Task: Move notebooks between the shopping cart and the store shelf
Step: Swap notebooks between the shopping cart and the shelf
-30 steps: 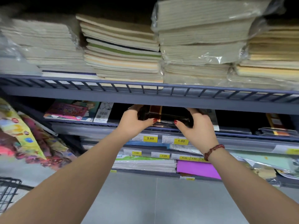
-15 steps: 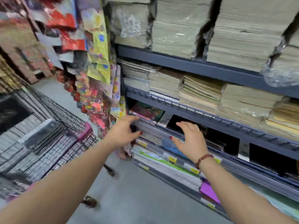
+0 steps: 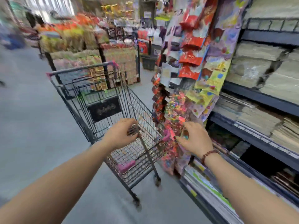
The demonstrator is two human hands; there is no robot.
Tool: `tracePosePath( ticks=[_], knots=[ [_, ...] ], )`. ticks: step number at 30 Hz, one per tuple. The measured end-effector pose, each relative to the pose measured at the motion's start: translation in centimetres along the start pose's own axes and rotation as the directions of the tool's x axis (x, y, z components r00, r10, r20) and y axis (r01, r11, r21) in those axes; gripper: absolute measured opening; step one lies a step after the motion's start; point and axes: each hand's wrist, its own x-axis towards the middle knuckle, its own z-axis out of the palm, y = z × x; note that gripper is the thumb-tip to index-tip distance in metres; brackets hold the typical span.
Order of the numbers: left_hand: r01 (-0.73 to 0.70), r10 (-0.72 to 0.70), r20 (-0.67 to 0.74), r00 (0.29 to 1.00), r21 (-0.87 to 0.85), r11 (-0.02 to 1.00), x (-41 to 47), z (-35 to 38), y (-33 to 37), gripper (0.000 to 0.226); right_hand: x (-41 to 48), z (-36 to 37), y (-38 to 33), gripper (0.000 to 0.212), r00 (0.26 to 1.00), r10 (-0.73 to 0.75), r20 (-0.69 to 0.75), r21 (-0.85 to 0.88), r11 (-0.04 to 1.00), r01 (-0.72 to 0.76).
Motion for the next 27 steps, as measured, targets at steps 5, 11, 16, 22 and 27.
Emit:
tracePosePath(
  ticks=[5, 11, 16, 22, 27],
  knots=[
    [0.075, -0.072, -0.077, 0.994, 0.028, 0.997, -4.2, -5.1, -8.3, 0.052, 2.2, 2.1, -9.6, 0.06, 0.998, -0.052, -0.027, 0.047, 0.997, 0.053],
    [0.136, -0.133, -0.091, 0.987, 0.024, 0.99, -5.4, -7.6, -14.8, 0.058, 5.3, 4.9, -16.8, 0.061, 0.994, -0.108, 0.025, 0.042, 0.993, 0.107],
    [0.156, -0.155, -0.117, 0.981, -0.003, 0.988, -3.7, -7.9, -19.3, 0.055, 9.7, 7.8, -20.1, 0.061, 0.989, -0.135, 0.069, 0.016, 0.991, 0.134],
    [0.184, -0.183, -0.081, 0.98, 0.003, 0.983, 1.6, -8.4, -24.0, 0.056, 17.0, 11.1, -22.8, 0.059, 0.986, -0.151, 0.065, 0.05, 0.988, 0.148],
    [0.159, -0.158, -0.058, 0.986, 0.017, 0.987, 6.2, -8.8, -27.5, 0.058, 22.4, 13.1, -24.6, 0.055, 0.985, -0.134, 0.112, 0.075, 0.989, 0.126]
  ],
)
